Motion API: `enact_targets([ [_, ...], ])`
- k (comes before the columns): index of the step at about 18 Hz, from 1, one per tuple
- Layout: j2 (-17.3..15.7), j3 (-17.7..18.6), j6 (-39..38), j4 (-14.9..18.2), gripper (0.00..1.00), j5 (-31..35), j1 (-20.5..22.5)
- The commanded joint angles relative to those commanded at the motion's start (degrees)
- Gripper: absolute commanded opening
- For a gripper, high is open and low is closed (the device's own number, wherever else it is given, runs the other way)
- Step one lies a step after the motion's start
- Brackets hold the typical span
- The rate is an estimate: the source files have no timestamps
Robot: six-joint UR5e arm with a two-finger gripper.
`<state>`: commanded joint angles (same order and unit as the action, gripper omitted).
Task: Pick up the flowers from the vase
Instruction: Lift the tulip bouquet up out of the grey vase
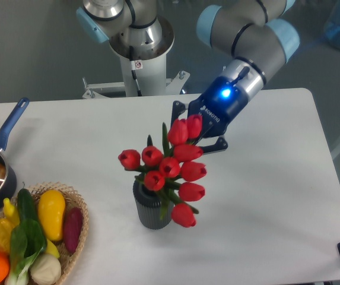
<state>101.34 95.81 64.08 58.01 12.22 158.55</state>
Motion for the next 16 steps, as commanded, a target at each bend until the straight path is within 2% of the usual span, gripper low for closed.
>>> enact_targets([
  [7,-0.70,-2.46,-0.18,-0.09,0.03,-0.89,1.32],
  [12,-2.37,-2.38,0.34,-0.18,0.03,-0.27,3.25],
  [14,-3.77,-1.33,0.78,-0.35,0.03,-0.01,5.00],
  [16,-5.27,-1.06,0.78,-0.35,0.03,2.79,6.50],
])
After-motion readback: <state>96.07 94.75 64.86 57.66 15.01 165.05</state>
